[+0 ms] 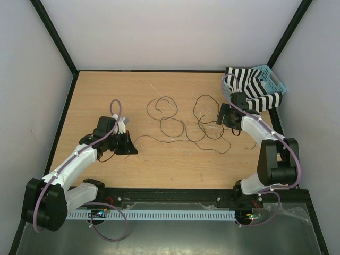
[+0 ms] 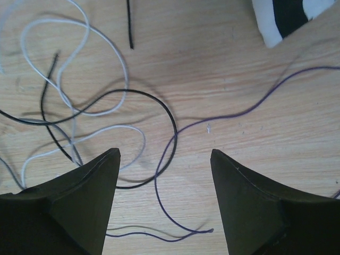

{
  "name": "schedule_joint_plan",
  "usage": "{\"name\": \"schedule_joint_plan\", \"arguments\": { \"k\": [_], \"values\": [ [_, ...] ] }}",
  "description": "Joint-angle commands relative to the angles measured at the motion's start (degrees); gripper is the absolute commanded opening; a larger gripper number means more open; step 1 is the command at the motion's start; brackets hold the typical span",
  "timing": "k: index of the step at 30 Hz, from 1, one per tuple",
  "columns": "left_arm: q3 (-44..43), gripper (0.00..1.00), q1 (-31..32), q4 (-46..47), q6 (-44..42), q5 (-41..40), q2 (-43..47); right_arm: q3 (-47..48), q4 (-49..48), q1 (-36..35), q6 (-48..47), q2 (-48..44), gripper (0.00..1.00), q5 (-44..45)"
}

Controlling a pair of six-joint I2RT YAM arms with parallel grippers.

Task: Zip-tie the wires
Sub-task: Straighten the cable at the center of the board.

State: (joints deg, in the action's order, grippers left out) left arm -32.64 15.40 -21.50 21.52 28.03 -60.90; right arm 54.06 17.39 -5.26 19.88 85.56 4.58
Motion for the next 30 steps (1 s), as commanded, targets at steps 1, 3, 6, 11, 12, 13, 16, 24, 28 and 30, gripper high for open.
{"name": "schedule_joint_plan", "arguments": {
  "k": [1,3,6,11,12,13,16,24,28,30],
  "values": [
    [0.17,0.0,-0.54,-0.16,0.53,0.94,0.72,-2.97,-0.75,0.24,1.28,0.22,0.79,2.48],
    [-0.05,0.0,-0.63,-0.14,0.37,0.93,0.46,-4.61,-1.46,0.25,1.27,0.38,0.79,2.75],
    [-0.23,0.0,-0.88,-0.13,0.58,0.64,0.21,-6.63,-2.9,0.2,1.98,1.47,0.78,0.84],
    [-0.41,0.0,-0.95,-0.18,0.52,1.03,0.24,-8.21,-4.47,0.17,2.23,3.18,0.74,-1.9],
    [-0.38,0.0,-1.03,-0.18,0.58,1.06,0.28,-8.45,-4.59,0.24,2.18,3.32,0.72,-2.06],
    [-0.35,0.0,-1.02,-0.18,0.55,1.04,0.39,-8.74,-4.69,0.25,2.12,3.43,0.7,-2.12],
    [-0.24,0.0,-1.27,-0.18,0.7,0.74,0.73,-9.32,-4.99,0.24,2.09,3.56,0.52,-1.92],
    [0.04,0.0,-4.47,-0.34,1.25,1.46,1.86,-7.15,-3.08,0.24,0.77,-0.26,0.32,0.43],
    [0.04,0.0,-5.67,-0.48,0.93,2.17,1.78,-5.57,-1.62,0.3,0.51,-1.65,0.36,-0.45],
    [0.1,0.0,-5.89,-0.61,0.92,2.29,1.75,-5.22,-1.58,0.25,0.66,-1.76,0.38,-1.38]
  ]
}}
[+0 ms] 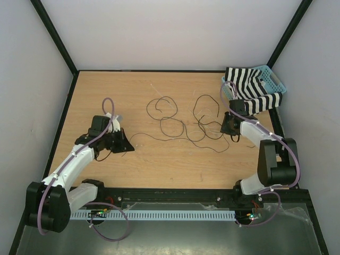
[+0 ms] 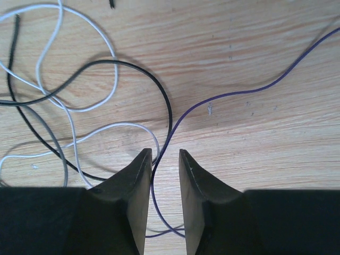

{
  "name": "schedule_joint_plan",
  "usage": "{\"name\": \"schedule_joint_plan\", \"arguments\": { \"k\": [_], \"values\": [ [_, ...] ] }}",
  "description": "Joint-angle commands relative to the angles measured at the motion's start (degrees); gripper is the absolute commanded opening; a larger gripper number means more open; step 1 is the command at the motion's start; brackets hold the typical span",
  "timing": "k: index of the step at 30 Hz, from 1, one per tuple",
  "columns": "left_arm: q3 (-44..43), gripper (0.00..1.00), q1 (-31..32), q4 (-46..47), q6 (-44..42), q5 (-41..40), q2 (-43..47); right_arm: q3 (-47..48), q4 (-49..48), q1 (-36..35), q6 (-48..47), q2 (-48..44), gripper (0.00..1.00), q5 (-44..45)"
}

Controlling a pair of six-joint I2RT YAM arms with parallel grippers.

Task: Zip-tie the wires
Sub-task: Straighten the cable at the center of the board.

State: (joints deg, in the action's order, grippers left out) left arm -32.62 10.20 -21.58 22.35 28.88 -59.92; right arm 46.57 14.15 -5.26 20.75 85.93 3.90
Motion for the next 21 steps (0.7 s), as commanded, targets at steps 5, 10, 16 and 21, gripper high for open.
{"name": "schedule_joint_plan", "arguments": {
  "k": [5,10,16,21],
  "values": [
    [-0.05,0.0,-0.87,-0.56,-0.02,1.44,0.58,2.7,1.59,0.3,-0.19,-0.87,0.39,-1.71],
    [-0.07,0.0,-1.13,-0.48,0.06,1.44,0.42,3.24,1.49,0.27,0.46,0.61,0.39,-2.63],
    [0.07,0.0,-1.06,-0.52,-0.01,1.45,0.46,4.02,0.56,0.26,1.39,1.8,0.32,-1.44],
    [0.3,0.0,-2.01,-0.87,0.24,1.08,0.95,4.19,0.61,0.44,1.46,1.63,0.07,2.66]
  ]
}}
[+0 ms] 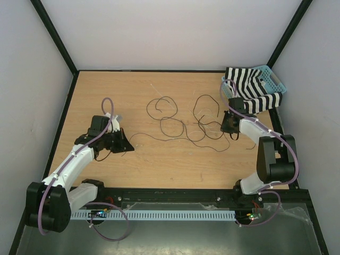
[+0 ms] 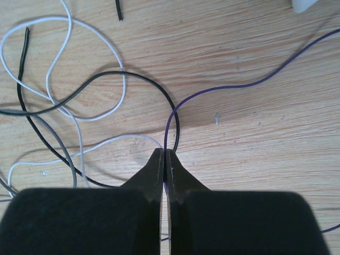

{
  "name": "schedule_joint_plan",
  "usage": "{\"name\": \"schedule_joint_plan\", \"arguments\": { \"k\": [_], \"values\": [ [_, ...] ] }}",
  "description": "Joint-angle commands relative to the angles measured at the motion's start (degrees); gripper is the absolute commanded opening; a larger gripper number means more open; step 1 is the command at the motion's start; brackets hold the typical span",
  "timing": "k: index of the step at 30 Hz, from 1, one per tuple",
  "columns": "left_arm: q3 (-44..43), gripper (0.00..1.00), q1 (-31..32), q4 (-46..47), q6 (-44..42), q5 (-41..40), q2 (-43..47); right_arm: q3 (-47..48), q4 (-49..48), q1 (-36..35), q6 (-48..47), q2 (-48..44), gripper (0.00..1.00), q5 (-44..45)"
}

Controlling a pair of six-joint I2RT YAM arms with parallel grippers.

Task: Zip-tie the wires
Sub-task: Straighten the cable at the center of the board.

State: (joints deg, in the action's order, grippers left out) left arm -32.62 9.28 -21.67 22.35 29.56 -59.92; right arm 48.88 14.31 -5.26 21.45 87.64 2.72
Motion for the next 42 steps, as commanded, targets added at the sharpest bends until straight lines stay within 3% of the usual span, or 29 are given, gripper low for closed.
{"name": "schedule_joint_plan", "arguments": {
  "k": [1,5,10,20,24,26,35,39,42],
  "values": [
    [0.32,0.0,-1.75,-0.89,0.38,0.34,1.33,1.76,0.48,0.72,0.52,-0.54,0.05,4.66],
    [1.6,0.0,-7.76,-1.46,2.26,1.23,3.85,0.63,0.74,5.06,-0.72,-2.89,0.04,4.47],
    [4.05,0.0,-17.17,-2.78,4.37,3.82,7.35,-2.18,0.91,15.53,-3.13,-5.59,0.04,3.51],
    [2.74,0.0,-20.9,-4.21,5.3,4.0,3.54,-2.91,0.99,22.51,-4.15,-6.37,0.04,15.2],
    [3.71,0.0,-21.14,-4.45,5.32,5.09,1.72,-3.21,0.33,22.51,-2.92,-4.77,0.06,10.28],
    [4.6,0.0,-21.14,-4.38,5.59,4.99,1.63,-4.27,-1.01,22.53,-2.97,-4.4,0.12,3.33],
    [7.05,0.0,-21.14,-4.52,7.11,3.49,2.78,-2.48,0.91,22.51,-4.05,-11.42,0.67,-13.66],
    [7.54,0.0,-21.22,-4.45,7.93,2.87,1.03,-0.38,1.12,22.06,-3.24,-15.39,0.79,-17.69],
    [7.45,0.0,-21.67,-4.47,8.17,0.24,0.86,0.5,0.73,20.8,-4.43,-15.62,0.82,-18.38]
  ]
}}
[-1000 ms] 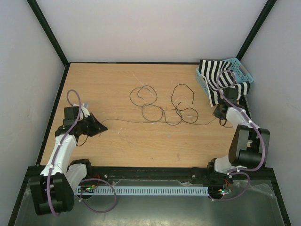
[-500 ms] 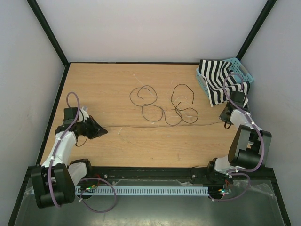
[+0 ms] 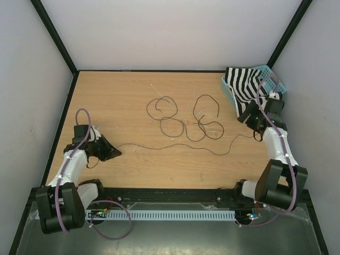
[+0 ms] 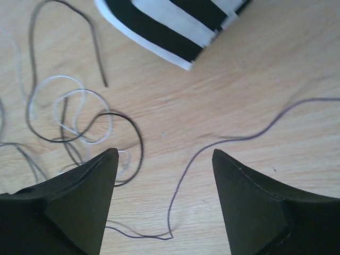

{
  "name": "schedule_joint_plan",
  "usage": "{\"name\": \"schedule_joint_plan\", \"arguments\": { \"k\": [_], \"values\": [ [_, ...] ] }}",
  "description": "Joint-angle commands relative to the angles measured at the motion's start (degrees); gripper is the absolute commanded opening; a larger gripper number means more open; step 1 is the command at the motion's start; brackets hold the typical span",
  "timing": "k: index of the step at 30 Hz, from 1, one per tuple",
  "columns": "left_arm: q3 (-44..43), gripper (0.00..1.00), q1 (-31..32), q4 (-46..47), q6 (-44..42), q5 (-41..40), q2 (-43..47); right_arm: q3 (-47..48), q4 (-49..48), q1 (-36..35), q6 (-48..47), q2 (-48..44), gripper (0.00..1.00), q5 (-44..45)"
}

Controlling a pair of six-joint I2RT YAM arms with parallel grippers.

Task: Zip-tie the wires
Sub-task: Straighten the cable at the center of the board.

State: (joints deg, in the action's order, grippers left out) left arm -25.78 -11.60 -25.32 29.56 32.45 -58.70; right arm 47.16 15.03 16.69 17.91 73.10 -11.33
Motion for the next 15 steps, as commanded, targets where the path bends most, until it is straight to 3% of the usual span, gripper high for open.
{"name": "schedule_joint_plan", "arguments": {
  "k": [1,10,15],
  "values": [
    [0.38,0.0,-1.03,-0.72,0.9,-3.35,-0.37,2.25,-0.51,-1.83,-1.13,-0.87,0.82,-4.64],
    [-5.33,0.0,-2.46,-0.7,-1.05,-12.9,-4.68,2.88,-11.43,-14.48,4.35,6.46,0.83,-6.49],
    [-7.09,0.0,-2.9,-0.67,-2.19,-15.01,-6.9,8.78,-20.79,-21.71,8.98,15.26,0.82,-4.4]
  ]
}}
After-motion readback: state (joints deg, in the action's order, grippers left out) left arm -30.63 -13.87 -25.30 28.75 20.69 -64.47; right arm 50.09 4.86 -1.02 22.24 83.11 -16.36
